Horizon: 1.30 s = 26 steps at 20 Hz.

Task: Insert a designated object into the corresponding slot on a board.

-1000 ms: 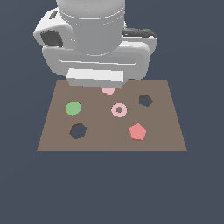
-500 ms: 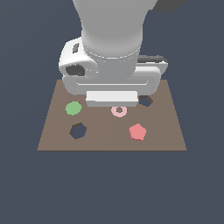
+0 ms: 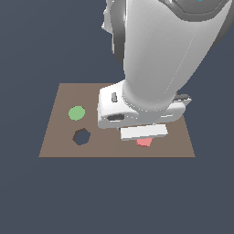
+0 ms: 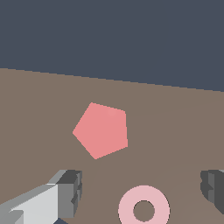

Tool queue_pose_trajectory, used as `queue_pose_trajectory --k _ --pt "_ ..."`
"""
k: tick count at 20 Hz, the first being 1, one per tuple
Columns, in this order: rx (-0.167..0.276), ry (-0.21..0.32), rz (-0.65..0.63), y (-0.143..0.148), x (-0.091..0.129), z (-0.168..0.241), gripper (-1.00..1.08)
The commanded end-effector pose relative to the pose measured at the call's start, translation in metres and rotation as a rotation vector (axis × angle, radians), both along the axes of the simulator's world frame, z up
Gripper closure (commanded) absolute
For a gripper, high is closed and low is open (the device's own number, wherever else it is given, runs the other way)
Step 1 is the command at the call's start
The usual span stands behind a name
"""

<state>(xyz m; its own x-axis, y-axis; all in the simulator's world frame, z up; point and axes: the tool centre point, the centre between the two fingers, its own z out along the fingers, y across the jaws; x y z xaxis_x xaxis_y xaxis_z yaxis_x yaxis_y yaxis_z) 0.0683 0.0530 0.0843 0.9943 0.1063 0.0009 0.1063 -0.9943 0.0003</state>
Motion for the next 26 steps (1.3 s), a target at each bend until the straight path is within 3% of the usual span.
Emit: queue_pose_trajectory --k 1,10,25,26 --pt "0.000 0.000 0.022 0.011 0.008 -0.011 -0.92" --pt "0.000 0.001 0.064 0.033 0.023 -0.033 -0.92" --pt "0.000 0.001 0.068 0.035 0.024 -0.054 -0.92" --pt "0.000 0.001 0.068 0.035 0.024 -0.054 1.08"
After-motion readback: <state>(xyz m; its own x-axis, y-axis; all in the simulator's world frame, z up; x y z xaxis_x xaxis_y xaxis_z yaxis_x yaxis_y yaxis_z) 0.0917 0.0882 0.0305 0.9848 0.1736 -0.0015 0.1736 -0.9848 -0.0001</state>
